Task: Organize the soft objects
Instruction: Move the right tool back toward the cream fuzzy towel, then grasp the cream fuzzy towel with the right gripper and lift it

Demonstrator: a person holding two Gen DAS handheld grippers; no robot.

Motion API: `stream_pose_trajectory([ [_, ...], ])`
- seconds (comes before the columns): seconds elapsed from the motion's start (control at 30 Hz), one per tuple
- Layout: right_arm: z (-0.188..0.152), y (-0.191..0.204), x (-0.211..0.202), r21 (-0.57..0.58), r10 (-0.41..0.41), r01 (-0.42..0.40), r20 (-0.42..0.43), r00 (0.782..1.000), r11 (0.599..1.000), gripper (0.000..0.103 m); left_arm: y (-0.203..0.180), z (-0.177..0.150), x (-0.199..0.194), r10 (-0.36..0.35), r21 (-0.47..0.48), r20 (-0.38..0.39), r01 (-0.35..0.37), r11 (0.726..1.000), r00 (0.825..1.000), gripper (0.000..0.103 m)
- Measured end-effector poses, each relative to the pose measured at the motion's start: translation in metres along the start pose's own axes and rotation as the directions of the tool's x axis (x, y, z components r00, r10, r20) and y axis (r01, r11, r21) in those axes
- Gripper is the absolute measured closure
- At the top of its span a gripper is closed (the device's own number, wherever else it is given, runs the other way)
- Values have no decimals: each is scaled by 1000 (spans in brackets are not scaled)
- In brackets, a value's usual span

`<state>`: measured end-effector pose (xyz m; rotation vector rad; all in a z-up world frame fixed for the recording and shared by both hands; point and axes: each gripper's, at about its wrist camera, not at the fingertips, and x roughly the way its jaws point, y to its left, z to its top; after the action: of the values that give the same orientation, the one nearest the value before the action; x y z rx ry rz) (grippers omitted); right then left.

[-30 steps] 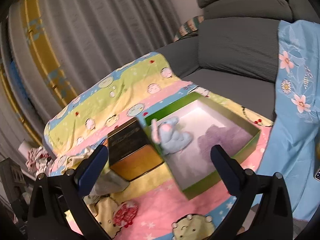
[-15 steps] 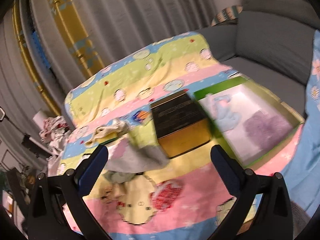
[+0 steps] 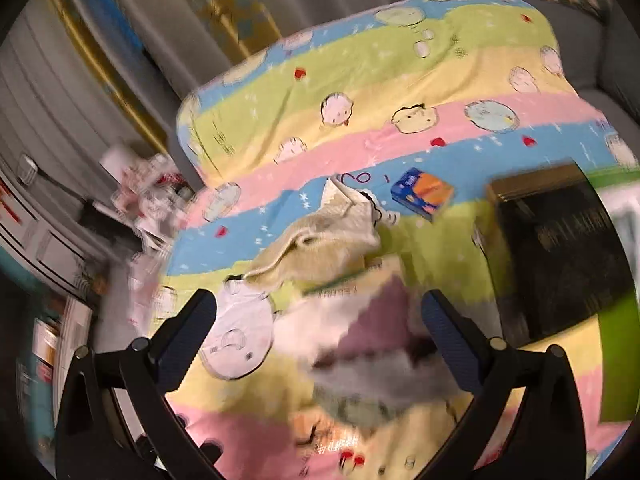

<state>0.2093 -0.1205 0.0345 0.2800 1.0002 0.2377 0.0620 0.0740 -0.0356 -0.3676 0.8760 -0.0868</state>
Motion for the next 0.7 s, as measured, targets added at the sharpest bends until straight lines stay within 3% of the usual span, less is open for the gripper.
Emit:
stream_pose_trajectory([
  [0.2,29,11,81,-83,-147,135,-152,977,987,2,14,2,10,11,-20,-25,-12,1000,1000,19],
  [0.23,32,9,91,-74,-146,136,-159,977,988,6,17,2,12,13,-24,-29,-13,1000,1000,19],
  [0.3,35,5,105,-66,-117,106,-187,975,992,29,21,2,14,18,-32,-34,-19,999,999,19],
  [0.37,37,6,108,-70,-94,82,-190,977,994,60,23,2,16,19,-35,-38,-21,999,999,19],
  [0.4,38,7,107,-80,-93,80,-185,978,994,66,24,2,17,22,-38,-41,-24,999,999,19],
  [0.43,40,10,104,-89,-88,74,-168,982,993,83,24,2,18,24,-39,-44,-26,999,999,19],
  [0.47,42,11,100,-91,-76,62,-155,985,994,88,24,1,18,24,-40,-44,-26,999,999,19],
  [0.7,57,28,19,-105,57,-54,29,998,993,88,18,1,5,5,-45,-23,-6,999,1000,19],
])
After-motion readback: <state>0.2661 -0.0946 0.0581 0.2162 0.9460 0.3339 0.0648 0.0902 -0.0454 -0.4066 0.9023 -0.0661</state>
